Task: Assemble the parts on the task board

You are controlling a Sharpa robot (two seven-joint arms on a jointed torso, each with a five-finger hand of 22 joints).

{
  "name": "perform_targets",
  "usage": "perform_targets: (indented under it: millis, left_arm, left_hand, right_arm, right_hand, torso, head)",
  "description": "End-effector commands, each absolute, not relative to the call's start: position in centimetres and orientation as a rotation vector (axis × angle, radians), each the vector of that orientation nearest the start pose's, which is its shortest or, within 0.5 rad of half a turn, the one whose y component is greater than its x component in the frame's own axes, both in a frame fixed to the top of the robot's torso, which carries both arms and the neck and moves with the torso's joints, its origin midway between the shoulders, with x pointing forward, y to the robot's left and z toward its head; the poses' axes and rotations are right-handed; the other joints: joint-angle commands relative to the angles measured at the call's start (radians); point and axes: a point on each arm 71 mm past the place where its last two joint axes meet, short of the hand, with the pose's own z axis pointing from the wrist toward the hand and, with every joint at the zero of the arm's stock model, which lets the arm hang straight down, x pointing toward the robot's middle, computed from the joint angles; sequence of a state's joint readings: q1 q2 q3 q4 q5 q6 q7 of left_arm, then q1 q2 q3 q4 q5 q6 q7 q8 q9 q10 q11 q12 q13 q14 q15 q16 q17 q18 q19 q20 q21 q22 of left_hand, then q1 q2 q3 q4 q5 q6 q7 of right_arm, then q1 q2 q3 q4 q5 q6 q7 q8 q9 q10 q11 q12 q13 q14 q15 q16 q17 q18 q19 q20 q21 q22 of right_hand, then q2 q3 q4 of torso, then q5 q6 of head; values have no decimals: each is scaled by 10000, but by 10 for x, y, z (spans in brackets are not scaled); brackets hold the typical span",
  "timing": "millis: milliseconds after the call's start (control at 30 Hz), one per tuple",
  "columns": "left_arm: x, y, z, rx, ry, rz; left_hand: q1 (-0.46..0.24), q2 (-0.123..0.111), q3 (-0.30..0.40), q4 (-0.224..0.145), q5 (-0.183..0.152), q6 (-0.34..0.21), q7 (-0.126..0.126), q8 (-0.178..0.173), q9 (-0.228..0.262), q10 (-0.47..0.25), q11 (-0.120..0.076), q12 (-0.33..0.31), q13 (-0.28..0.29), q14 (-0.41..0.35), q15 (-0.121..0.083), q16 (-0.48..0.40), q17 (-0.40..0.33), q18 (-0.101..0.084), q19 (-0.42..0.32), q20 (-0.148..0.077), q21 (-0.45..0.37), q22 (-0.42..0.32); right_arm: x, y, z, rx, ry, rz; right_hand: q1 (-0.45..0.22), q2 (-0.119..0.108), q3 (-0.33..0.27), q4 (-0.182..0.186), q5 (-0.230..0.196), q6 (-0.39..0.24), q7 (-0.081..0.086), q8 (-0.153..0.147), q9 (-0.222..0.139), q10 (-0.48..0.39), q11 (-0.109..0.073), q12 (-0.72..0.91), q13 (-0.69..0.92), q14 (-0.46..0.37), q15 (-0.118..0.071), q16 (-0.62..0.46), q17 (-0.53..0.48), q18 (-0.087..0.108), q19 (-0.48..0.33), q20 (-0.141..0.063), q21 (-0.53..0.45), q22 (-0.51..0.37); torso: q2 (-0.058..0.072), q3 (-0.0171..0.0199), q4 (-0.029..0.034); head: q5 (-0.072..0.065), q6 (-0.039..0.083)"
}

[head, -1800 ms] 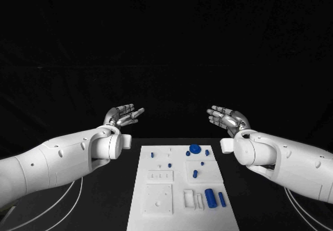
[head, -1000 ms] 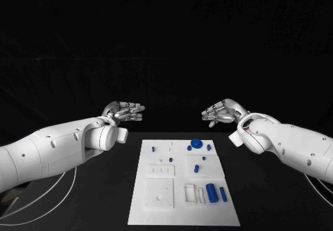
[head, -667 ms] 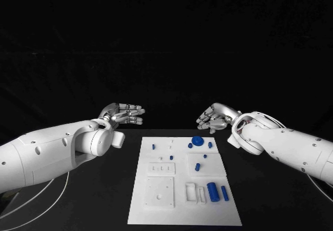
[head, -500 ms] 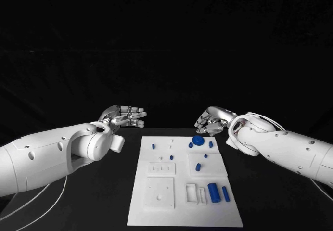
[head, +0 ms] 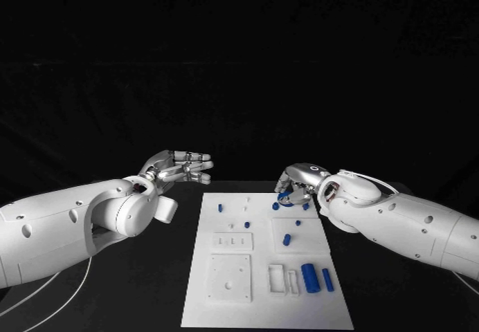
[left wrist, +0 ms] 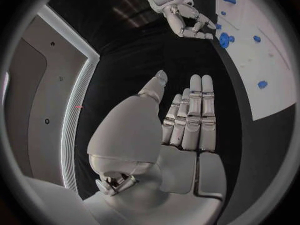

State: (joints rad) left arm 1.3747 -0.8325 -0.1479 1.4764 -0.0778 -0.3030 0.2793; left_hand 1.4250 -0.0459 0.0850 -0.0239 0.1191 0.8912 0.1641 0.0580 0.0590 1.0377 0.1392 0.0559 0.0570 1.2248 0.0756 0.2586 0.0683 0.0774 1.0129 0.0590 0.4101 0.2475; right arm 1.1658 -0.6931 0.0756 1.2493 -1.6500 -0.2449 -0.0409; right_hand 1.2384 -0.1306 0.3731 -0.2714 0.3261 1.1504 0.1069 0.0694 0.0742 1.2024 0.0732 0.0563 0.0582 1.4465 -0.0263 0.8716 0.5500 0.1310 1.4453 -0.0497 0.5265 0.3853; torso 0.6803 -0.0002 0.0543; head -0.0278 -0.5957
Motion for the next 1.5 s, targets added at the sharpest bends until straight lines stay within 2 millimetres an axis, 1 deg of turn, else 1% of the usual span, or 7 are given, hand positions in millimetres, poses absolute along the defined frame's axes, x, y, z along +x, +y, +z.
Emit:
perform_targets:
  millis: [33,267,467,567,800,1167,1500]
  left_arm:
    - [512,213,-135,-9338,15089,-14666]
    - [510,210,-134,-9248,15058,-14779]
    - [509,208,-133,-9185,15061,-14853]
    - [507,207,-133,-9166,15075,-14891]
    - [506,206,-132,-9149,15097,-14927]
    - [506,205,-132,-9138,15111,-14940]
    - [507,204,-132,-9136,15125,-14932]
  left_hand:
    - [-30,32,-6,-52,-52,-118,15,20,-7,-90,11,40,10,3,9,51,2,30,-35,-8,70,26]
    - [-26,32,-12,-61,-50,-99,19,22,-6,-88,8,39,10,47,-8,106,5,60,12,-28,200,92]
    - [-37,12,-20,-61,-50,-103,6,23,-5,-98,-1,39,10,60,-20,159,8,62,-12,-33,284,138]
    - [-40,7,-20,-59,-48,-111,5,20,-7,-100,-2,39,10,62,-24,186,9,60,-20,-38,314,154]
    - [-39,0,-18,-59,-49,-112,6,23,-5,-107,-2,39,10,57,-27,218,9,57,-38,-42,348,173]
    - [-39,0,-18,-59,-49,-112,6,23,-5,-107,-2,39,10,57,-27,218,9,57,-38,-42,348,173]
    - [-53,-9,-9,-41,-41,-160,18,18,-8,-122,3,40,10,28,-25,287,8,57,-91,-39,432,212]
  right_arm:
    - [538,-199,-183,-3353,15774,4187]
    - [535,-193,-188,-3587,15800,3978]
    - [536,-191,-193,-3647,15851,3561]
    - [536,-190,-194,-3638,15806,3420]
    - [535,-186,-196,-3663,15671,3270]
    - [536,-184,-201,-3664,15748,3060]
    - [537,-184,-204,-3681,15811,2933]
  right_hand:
    - [-13,-102,118,4,-159,-55,10,-63,1,3,-18,10,10,-22,43,73,-16,63,5,43,30,65]
    - [-19,-247,418,111,-319,-56,11,-64,5,34,-25,13,13,-55,45,164,-91,11,-6,37,-36,296]
    - [-17,-410,762,235,-850,-82,16,-64,8,9,-15,12,14,-64,54,184,-147,-45,9,44,-134,428]
    - [37,-526,934,375,-901,-105,30,-63,10,-57,4,17,14,-61,65,208,-168,-39,44,49,-193,521]
    - [111,-676,1286,596,-1066,-92,27,-67,15,-55,6,13,10,-90,65,336,-127,-21,69,53,-253,850]
    - [168,-750,1549,725,-1196,-74,23,-62,15,-51,5,10,9,-103,61,388,-123,-15,42,48,-361,1373]
    - [161,-749,1808,741,-1324,-49,23,-62,15,-22,-4,11,10,-112,54,435,-101,-26,49,40,-455,1664]
  torso:
    - [119,-19,0]
    - [184,-28,-12]
    - [208,-35,36]
    - [221,-34,50]
    - [288,-44,80]
    - [366,-61,89]
    - [489,-85,177]
  head:
    - [-12,113]
    - [-19,190]
    - [-44,129]
    - [-48,127]
    - [-72,216]
    - [-80,210]
    - [-161,249]
